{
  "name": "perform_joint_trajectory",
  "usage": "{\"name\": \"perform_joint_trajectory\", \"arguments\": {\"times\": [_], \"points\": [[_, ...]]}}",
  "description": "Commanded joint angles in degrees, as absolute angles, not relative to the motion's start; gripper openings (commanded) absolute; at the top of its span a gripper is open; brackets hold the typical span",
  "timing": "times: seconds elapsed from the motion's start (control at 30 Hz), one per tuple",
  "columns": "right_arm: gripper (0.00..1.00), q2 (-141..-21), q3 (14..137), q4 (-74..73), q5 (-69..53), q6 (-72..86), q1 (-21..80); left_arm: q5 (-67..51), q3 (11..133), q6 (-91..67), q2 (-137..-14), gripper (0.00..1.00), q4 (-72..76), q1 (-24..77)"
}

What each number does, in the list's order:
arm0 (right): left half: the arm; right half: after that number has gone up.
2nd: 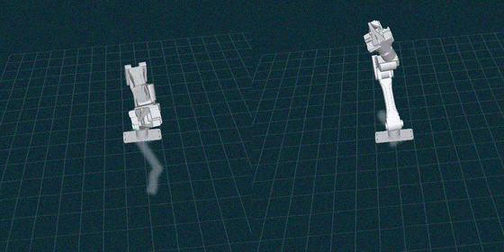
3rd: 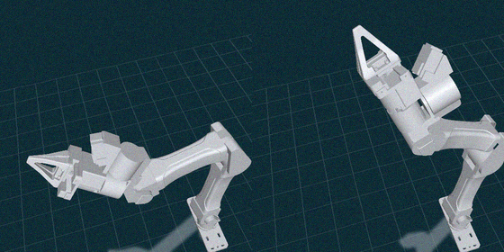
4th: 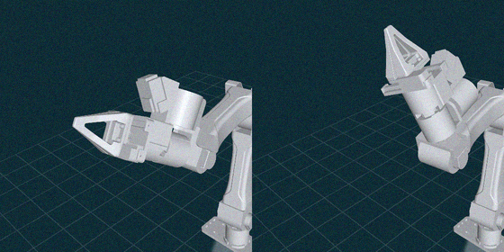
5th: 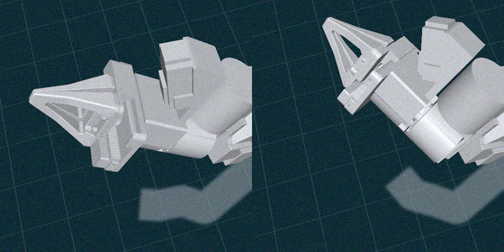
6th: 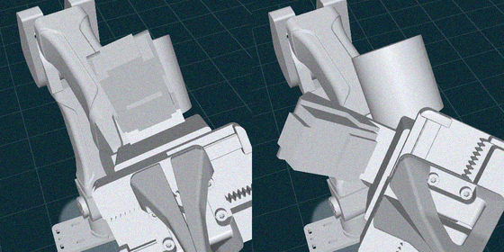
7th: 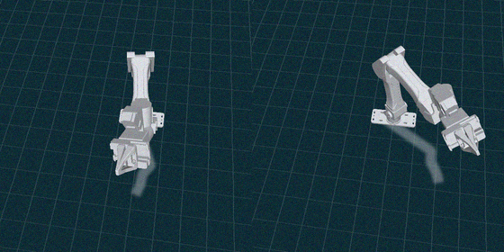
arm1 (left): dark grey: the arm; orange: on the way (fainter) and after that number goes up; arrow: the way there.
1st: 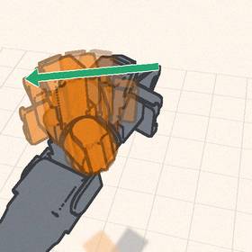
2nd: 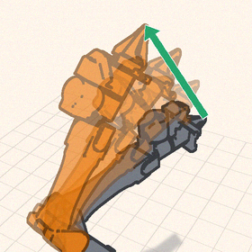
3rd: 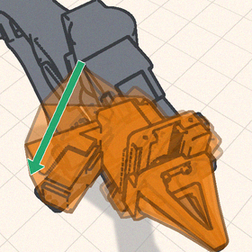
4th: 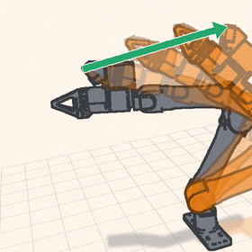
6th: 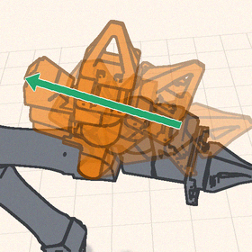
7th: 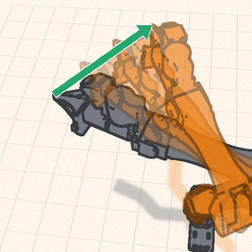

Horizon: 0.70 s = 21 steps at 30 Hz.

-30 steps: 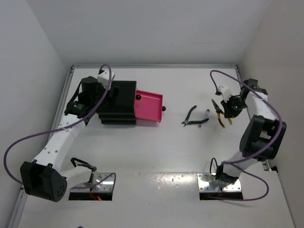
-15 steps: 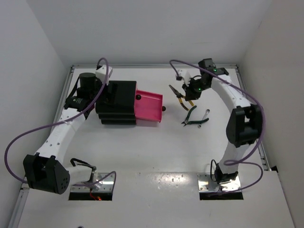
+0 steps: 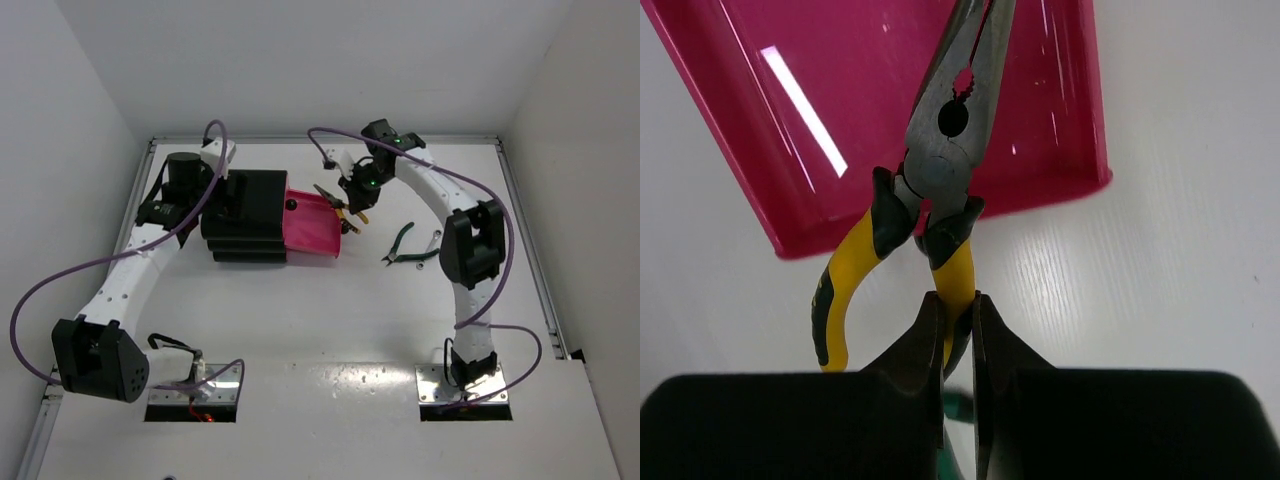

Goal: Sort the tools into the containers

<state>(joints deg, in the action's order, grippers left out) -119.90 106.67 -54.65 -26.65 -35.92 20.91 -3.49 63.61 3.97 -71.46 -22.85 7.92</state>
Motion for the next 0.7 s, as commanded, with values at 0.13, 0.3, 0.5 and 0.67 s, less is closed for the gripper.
{"name": "perform_joint_trajectory", "arguments": {"times": [0.13, 0.3, 0.5, 0.67], "points": [[0.00, -125.5, 117.1, -57.8, -26.2, -33.3, 25.4, -4.8, 65.7, 2.8, -71.6, 0.99, -22.2, 6.4], [0.00, -128.8, 120.1, -59.0, -25.7, -32.3, 26.0, -4.8, 65.7, 2.8, -71.6, 0.99, -22.2, 6.4], [0.00, -131.0, 122.5, -60.2, -24.6, -32.3, 27.1, -5.4, 65.7, 2.8, -71.6, 0.99, -21.7, 5.9], [0.00, -133.6, 124.9, -61.3, -24.1, -32.3, 27.1, -5.9, 65.2, 2.8, -71.6, 0.99, -21.7, 5.4]]}}
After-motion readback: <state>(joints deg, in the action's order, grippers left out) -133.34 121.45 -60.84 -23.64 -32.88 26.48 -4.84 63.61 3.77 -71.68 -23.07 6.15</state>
